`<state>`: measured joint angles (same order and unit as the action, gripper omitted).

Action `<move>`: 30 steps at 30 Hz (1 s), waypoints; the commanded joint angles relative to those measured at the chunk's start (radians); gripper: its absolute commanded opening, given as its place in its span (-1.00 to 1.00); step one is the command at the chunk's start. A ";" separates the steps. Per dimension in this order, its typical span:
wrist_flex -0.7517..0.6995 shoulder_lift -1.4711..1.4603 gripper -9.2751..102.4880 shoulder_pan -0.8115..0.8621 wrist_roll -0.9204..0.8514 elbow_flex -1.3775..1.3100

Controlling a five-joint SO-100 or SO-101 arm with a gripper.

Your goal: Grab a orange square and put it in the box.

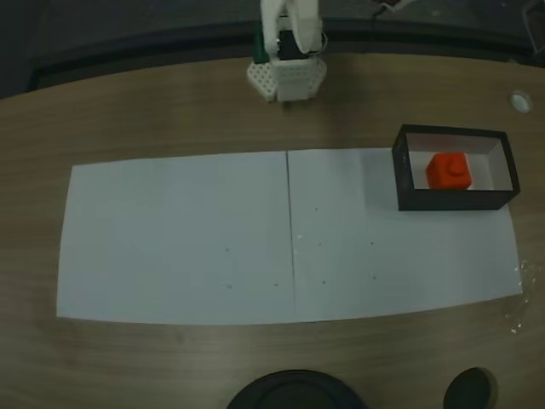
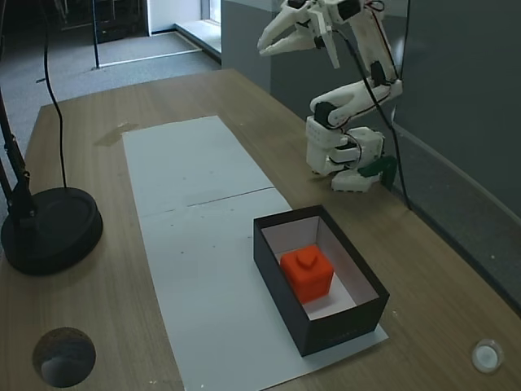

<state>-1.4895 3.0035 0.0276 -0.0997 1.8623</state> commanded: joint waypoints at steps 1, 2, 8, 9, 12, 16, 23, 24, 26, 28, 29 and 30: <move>0.051 0.233 -0.84 0.069 -0.041 0.132; 0.057 0.288 -0.84 0.081 -0.046 0.167; 0.141 0.482 -0.84 0.129 -0.046 0.316; 0.146 0.474 -0.84 0.141 -0.046 0.316; 0.146 0.466 -0.84 0.175 -0.046 0.339; 0.218 0.471 -0.84 0.179 -0.046 0.474; 0.382 0.471 -0.84 0.179 -0.037 0.821; 0.399 0.471 -0.84 0.179 -0.037 0.867; 0.420 0.471 -0.84 0.170 -0.035 0.956; 0.426 0.471 -0.84 0.167 0.005 1.031; 0.430 0.471 -0.84 0.167 0.031 1.065; 0.430 0.471 -0.84 0.167 0.051 1.095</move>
<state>-1.0815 3.4545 0.2010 -0.0920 2.9238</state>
